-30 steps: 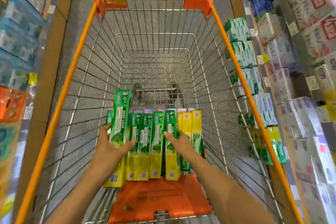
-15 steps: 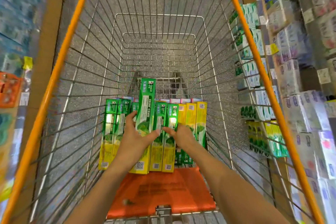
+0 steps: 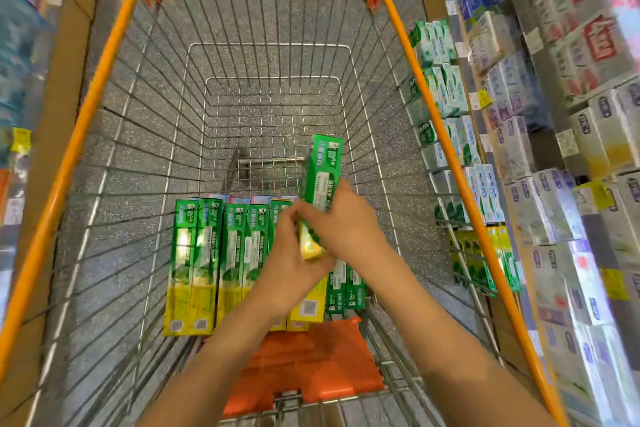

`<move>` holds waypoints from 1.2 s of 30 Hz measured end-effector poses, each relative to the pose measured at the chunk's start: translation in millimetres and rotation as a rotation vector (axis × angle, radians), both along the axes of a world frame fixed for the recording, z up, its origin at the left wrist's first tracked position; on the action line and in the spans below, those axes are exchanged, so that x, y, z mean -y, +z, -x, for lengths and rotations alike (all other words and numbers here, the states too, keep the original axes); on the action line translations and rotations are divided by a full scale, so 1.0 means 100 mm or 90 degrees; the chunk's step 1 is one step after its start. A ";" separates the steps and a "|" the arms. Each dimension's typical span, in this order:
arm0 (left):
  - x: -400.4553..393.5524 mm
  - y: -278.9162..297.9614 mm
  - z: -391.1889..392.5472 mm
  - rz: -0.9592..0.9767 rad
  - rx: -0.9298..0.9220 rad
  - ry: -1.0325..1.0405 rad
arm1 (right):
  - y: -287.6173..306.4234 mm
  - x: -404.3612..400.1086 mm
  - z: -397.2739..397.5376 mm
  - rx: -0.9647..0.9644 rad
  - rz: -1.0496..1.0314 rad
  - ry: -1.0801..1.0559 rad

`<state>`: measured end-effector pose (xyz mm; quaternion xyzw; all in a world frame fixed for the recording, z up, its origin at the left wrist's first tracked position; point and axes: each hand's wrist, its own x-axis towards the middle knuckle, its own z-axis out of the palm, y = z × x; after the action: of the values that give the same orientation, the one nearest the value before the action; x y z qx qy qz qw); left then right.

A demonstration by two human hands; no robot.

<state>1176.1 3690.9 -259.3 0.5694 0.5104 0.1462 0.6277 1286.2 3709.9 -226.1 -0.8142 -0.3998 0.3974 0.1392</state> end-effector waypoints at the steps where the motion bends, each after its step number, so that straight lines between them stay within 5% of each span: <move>1: -0.01 -0.02 0.02 0.006 -0.005 -0.046 | -0.01 0.02 -0.07 0.005 0.001 -0.012; 6: -0.03 -0.14 0.30 0.066 -0.144 -0.043 | -0.41 0.21 -0.34 0.027 0.091 -0.038; 22: -0.14 -0.25 0.46 0.056 -0.116 0.043 | -1.24 0.44 -0.06 -0.058 0.198 0.021; 27: -0.22 0.19 0.43 0.022 -0.125 0.004 | -0.76 0.54 -0.22 -0.139 0.170 0.004; 36: -0.20 1.65 0.08 -0.115 -0.052 -0.080 | 1.21 0.81 -0.57 -0.142 -0.131 -0.106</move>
<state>1168.6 3710.5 -94.7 0.6598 0.4840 0.1286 0.5602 1343.5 3628.6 -104.8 -0.7767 -0.3515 0.4297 0.2975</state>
